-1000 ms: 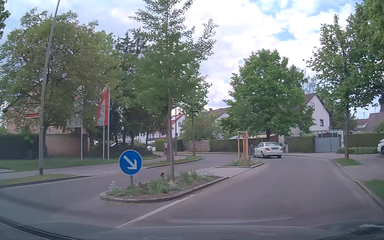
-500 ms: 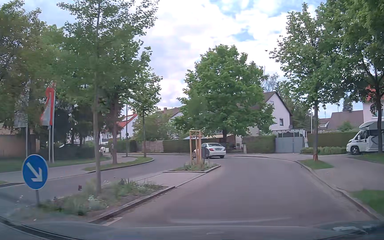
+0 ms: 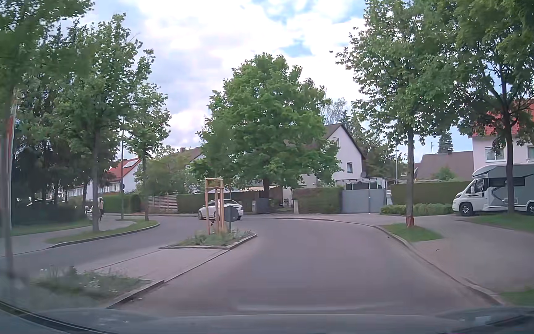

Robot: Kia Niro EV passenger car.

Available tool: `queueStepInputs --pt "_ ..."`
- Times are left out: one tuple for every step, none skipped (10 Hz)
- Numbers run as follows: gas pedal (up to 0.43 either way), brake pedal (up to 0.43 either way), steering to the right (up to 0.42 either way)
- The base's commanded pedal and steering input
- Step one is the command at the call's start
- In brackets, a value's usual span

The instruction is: Follow the waypoints while adhering to traffic rules and regulations

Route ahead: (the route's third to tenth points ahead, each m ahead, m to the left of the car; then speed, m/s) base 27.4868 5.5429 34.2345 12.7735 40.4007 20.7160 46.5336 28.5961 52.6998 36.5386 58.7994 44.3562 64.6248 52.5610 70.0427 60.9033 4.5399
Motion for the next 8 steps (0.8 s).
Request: queueStepInputs --pt "0.157 0.018 0.121" --pt "0.169 0.018 0.101" --pt "0.197 0.018 0.082" --pt "0.209 0.018 0.070" --pt "0.209 0.018 0.056" --pt "0.209 0.018 0.039" --pt "0.209 0.018 0.028" --pt "0.209 0.018 0.016"
